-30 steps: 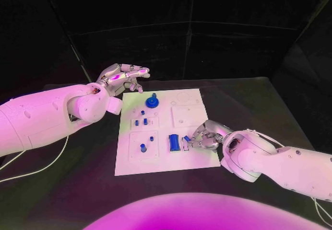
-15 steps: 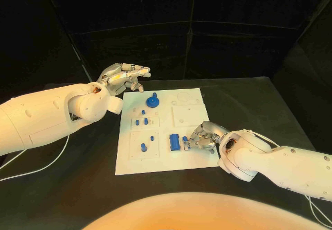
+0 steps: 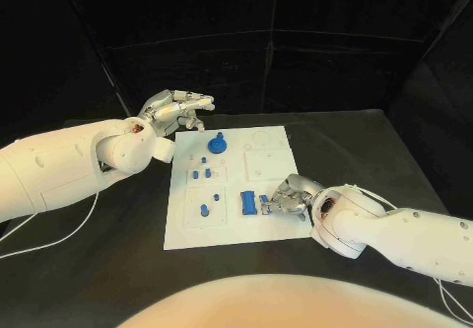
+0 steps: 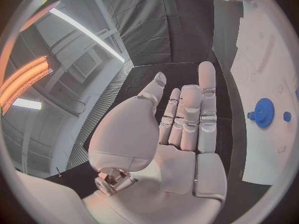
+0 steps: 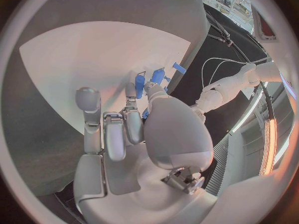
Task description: Assemble the parts on the task board
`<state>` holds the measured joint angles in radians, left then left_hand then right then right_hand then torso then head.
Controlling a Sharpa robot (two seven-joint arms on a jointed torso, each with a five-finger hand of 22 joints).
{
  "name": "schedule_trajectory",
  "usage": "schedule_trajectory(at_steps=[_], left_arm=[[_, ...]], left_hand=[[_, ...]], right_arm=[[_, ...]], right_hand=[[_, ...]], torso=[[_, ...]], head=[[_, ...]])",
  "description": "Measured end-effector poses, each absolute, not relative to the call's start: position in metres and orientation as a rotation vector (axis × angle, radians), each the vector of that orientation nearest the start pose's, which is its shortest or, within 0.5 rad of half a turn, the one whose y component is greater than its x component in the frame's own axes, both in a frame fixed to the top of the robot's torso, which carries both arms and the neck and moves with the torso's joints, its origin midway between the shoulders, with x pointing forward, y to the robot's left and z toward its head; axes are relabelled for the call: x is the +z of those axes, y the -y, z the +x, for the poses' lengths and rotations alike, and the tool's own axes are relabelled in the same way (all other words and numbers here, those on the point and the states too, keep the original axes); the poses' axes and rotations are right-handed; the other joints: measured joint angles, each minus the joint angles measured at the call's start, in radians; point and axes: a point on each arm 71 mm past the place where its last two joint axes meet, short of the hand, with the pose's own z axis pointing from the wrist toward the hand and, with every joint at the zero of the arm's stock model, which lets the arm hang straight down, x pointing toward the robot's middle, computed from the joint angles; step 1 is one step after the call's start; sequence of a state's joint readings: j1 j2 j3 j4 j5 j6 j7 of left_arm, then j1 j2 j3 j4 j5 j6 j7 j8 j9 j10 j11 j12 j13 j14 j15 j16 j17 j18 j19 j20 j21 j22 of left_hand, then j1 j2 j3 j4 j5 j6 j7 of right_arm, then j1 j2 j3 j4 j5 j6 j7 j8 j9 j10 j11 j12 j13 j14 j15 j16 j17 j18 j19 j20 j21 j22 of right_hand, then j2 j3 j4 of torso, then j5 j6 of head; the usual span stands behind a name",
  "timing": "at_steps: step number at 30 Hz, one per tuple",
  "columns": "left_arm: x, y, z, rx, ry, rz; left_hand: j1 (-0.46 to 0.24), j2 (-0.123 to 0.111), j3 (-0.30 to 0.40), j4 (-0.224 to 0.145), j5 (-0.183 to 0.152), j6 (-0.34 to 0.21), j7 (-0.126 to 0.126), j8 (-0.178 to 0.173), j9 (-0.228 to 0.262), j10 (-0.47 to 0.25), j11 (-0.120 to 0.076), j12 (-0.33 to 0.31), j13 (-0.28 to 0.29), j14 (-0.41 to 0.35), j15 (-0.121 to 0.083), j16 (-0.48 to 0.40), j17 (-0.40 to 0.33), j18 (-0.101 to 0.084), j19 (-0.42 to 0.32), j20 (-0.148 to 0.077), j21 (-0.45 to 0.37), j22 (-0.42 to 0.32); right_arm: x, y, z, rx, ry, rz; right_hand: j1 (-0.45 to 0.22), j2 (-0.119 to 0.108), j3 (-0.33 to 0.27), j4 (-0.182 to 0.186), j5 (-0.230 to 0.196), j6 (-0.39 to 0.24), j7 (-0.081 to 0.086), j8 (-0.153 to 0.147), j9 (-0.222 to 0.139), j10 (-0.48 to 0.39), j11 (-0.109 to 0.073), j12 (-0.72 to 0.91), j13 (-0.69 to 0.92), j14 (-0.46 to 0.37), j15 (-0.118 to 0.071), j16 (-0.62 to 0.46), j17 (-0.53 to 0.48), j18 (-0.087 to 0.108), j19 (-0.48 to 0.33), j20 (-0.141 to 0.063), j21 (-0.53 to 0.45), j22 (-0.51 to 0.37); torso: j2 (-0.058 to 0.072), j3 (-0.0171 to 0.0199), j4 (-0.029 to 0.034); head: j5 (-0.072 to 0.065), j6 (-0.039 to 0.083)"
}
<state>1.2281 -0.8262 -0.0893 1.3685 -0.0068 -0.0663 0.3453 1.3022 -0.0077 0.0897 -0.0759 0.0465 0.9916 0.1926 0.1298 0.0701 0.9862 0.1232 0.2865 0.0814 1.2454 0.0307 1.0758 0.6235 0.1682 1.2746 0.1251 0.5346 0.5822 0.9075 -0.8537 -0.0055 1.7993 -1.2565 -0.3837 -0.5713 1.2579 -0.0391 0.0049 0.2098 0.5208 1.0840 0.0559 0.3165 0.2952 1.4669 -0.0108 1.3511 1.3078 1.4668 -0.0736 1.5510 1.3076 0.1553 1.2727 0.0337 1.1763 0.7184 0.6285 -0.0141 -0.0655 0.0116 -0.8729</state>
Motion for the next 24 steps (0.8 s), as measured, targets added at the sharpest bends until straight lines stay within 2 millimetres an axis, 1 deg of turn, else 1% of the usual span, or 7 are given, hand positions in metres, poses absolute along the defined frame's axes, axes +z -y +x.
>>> schedule_trajectory(at_steps=[4, 6, 8, 10, 13, 17, 24], left_arm=[[-0.1933, -0.2362, 0.5105, -1.600, -1.550, -1.093], [-0.1933, -0.2361, 0.5106, -1.600, -1.551, -1.093], [-0.1934, -0.2361, 0.5106, -1.600, -1.551, -1.094], [-0.1934, -0.2361, 0.5107, -1.600, -1.551, -1.094], [-0.1934, -0.2359, 0.5107, -1.600, -1.551, -1.094], [-0.1934, -0.2359, 0.5108, -1.600, -1.552, -1.094], [-0.1935, -0.2357, 0.5109, -1.600, -1.553, -1.094]], left_hand=[[0.000, 0.000, 0.000, 0.000, 0.000, 0.000, 0.000, 0.000, 0.000, 0.000, 0.000, 0.000, 0.000, 0.000, 0.000, 0.000, 0.000, 0.000, 0.000, 0.000, 0.000, -0.001], [0.000, 0.000, 0.000, 0.000, 0.000, 0.000, 0.000, 0.000, 0.000, 0.000, 0.000, 0.000, 0.000, 0.000, 0.000, 0.000, 0.000, 0.000, 0.000, 0.000, 0.000, -0.001], [0.000, 0.000, 0.000, 0.000, 0.000, 0.000, 0.000, 0.000, 0.000, 0.000, 0.000, 0.000, 0.000, 0.000, 0.000, 0.000, 0.000, 0.000, 0.000, 0.000, 0.000, -0.001], [0.000, 0.000, 0.000, 0.000, 0.000, 0.000, 0.000, 0.000, 0.000, 0.000, 0.000, 0.000, 0.000, 0.000, 0.000, 0.000, 0.000, 0.000, 0.000, 0.000, 0.000, -0.001], [0.000, 0.000, 0.000, 0.000, 0.000, 0.000, 0.000, 0.000, 0.000, 0.000, 0.000, 0.000, 0.000, 0.000, 0.000, 0.000, 0.000, 0.000, 0.000, 0.000, 0.000, -0.001], [0.000, 0.000, 0.000, 0.000, 0.000, 0.000, 0.000, 0.000, 0.000, 0.000, 0.000, 0.000, 0.000, 0.000, 0.000, 0.000, 0.000, 0.000, 0.000, 0.000, 0.000, -0.001], [0.000, 0.000, 0.000, 0.000, 0.000, 0.000, 0.000, 0.000, 0.000, 0.000, 0.000, 0.000, 0.000, 0.000, 0.000, 0.000, 0.000, 0.000, 0.000, 0.000, 0.000, -0.001]], right_arm=[[-0.2829, 0.1549, 0.3731, 0.593, -2.110, 0.365], [-0.2830, 0.1546, 0.3730, 0.592, -2.111, 0.363], [-0.2830, 0.1545, 0.3729, 0.591, -2.112, 0.362], [-0.2831, 0.1544, 0.3729, 0.591, -2.112, 0.361], [-0.2832, 0.1543, 0.3731, 0.591, -2.111, 0.361], [-0.2830, 0.1538, 0.3731, 0.595, -2.108, 0.359], [-0.2827, 0.1536, 0.3734, 0.600, -2.102, 0.358]], right_hand=[[-0.014, 0.000, -0.010, 0.010, -0.016, 0.002, -0.002, 0.005, 0.009, -0.002, -0.006, 0.000, 0.000, -0.004, -0.004, 0.000, 0.000, 0.000, 0.000, 0.000, 0.000, -0.001], [-0.029, -0.007, -0.023, 0.023, -0.042, 0.002, -0.002, 0.009, 0.015, 0.000, -0.007, 0.000, 0.000, -0.004, -0.004, 0.000, 0.000, 0.000, 0.000, 0.000, 0.000, -0.001], [-0.049, -0.006, -0.040, 0.040, -0.105, 0.002, -0.002, 0.012, 0.022, 0.000, -0.007, 0.000, 0.000, -0.004, -0.004, 0.000, 0.000, 0.000, 0.000, 0.000, 0.000, -0.001], [-0.065, -0.005, -0.060, 0.059, -0.183, 0.002, -0.002, 0.016, 0.032, 0.000, -0.007, 0.000, 0.000, -0.004, -0.004, 0.000, 0.000, 0.000, 0.003, -0.004, 0.000, -0.001], [-0.084, -0.001, -0.091, 0.074, -0.245, 0.002, -0.002, 0.017, 0.043, 0.000, -0.007, 0.000, 0.000, -0.004, -0.004, 0.000, 0.000, 0.000, 0.003, -0.004, 0.000, -0.001], [-0.105, -0.003, -0.116, 0.079, -0.259, 0.002, -0.002, 0.023, 0.053, 0.000, -0.007, 0.000, 0.000, -0.004, -0.004, 0.000, 0.000, 0.000, 0.003, -0.004, 0.000, -0.001], [-0.126, 0.011, -0.138, 0.079, -0.265, -0.005, -0.002, 0.023, 0.063, 0.000, -0.007, 0.000, 0.000, -0.004, -0.004, 0.000, 0.000, 0.000, 0.003, -0.003, 0.000, -0.001]], torso=[[0.000, 0.0002, 0.0000], [0.000, 0.0002, 0.0000], [0.000, 0.0002, -0.0001], [0.000, 0.0002, -0.0001], [0.000, 0.0002, -0.0001], [0.001, 0.0002, -0.0001], [0.001, 0.0002, -0.0002]], head=[[0.000, 0.000], [0.000, 0.000], [0.000, 0.000], [0.000, 0.000], [0.000, 0.000], [0.000, 0.000], [0.000, 0.000]])
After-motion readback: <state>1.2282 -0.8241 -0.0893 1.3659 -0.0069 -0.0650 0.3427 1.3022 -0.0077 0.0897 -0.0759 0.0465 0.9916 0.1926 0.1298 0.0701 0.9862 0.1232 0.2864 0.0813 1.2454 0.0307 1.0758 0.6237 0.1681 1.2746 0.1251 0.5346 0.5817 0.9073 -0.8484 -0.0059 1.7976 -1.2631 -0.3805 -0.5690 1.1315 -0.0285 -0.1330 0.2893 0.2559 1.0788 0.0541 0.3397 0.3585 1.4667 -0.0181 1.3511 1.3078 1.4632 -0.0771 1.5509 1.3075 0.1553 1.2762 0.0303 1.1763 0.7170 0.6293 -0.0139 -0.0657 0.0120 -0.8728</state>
